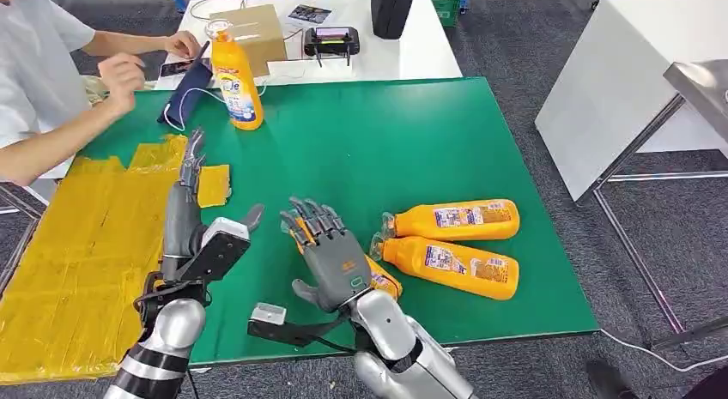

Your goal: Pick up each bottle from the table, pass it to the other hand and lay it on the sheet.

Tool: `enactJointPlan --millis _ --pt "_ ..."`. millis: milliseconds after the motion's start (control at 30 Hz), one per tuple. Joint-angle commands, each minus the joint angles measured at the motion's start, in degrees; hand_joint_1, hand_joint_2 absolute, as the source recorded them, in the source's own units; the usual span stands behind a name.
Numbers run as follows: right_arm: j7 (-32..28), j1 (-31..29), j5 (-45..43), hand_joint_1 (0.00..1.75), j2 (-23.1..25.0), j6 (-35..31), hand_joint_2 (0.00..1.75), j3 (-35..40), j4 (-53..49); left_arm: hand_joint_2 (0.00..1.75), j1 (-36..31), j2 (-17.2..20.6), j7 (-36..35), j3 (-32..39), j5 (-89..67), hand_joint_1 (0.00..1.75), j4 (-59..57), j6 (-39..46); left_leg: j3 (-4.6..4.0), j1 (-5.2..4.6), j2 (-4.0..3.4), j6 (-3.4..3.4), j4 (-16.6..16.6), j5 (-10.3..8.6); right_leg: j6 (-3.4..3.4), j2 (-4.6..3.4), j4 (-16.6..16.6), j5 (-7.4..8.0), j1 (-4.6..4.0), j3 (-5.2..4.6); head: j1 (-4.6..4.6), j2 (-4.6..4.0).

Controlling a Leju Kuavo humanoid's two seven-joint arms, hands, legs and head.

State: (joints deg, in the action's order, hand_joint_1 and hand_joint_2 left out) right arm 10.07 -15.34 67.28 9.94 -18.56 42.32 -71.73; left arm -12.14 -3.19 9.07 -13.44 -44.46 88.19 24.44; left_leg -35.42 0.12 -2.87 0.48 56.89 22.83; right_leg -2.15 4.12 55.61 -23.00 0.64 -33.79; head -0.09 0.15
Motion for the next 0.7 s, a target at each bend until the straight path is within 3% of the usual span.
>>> enactJointPlan --millis 33,133,200,400,700 --pt "-0.4 -2.8 -14.1 0.00 1.3 3.0 1.75 -11.5 18.8 1.75 -1.5 0.5 -0.1 -0.4 0.6 0.00 -1.8 -0.5 0.23 0.05 0.27 -0.02 -0.1 0.00 0.04 -0.10 -0.1 -0.03 0.00 0.29 0.00 0.00" --pt "-0.4 -2.8 -14.1 0.00 1.3 3.0 1.75 -11.5 18.8 1.75 -1.5 0.5 -0.1 -0.4 0.6 0.00 -1.8 -0.5 0.16 0.04 0.26 -0.01 0.0 0.02 0.04 -0.13 -0.1 -0.04 0.01 0.20 0.00 0.00" --pt "0.3 -3.1 -20.1 0.00 2.5 4.6 1.75 -14.7 20.4 1.75 -2.8 0.7 0.1 -1.5 1.4 0.00 -3.5 -0.4 0.14 0.03 0.19 -0.02 0.0 0.04 0.04 -0.19 0.0 -0.03 0.01 0.18 0.02 0.00" --pt "-4.9 -5.6 -31.1 0.00 4.1 2.6 1.75 -19.9 26.5 1.75 -5.6 0.7 1.0 -3.7 3.6 0.00 -7.2 1.0 0.19 0.02 0.41 -0.02 -0.1 0.00 0.02 -0.06 -0.1 -0.05 0.03 0.24 0.00 0.00" --pt "-5.4 -8.2 -37.1 0.00 4.6 4.5 1.75 -20.0 31.7 1.75 -6.6 0.9 2.1 -4.7 6.1 0.00 -9.2 2.3 0.24 0.04 0.33 -0.03 -0.1 0.02 0.03 -0.14 -0.1 -0.05 0.01 0.28 0.00 0.02"
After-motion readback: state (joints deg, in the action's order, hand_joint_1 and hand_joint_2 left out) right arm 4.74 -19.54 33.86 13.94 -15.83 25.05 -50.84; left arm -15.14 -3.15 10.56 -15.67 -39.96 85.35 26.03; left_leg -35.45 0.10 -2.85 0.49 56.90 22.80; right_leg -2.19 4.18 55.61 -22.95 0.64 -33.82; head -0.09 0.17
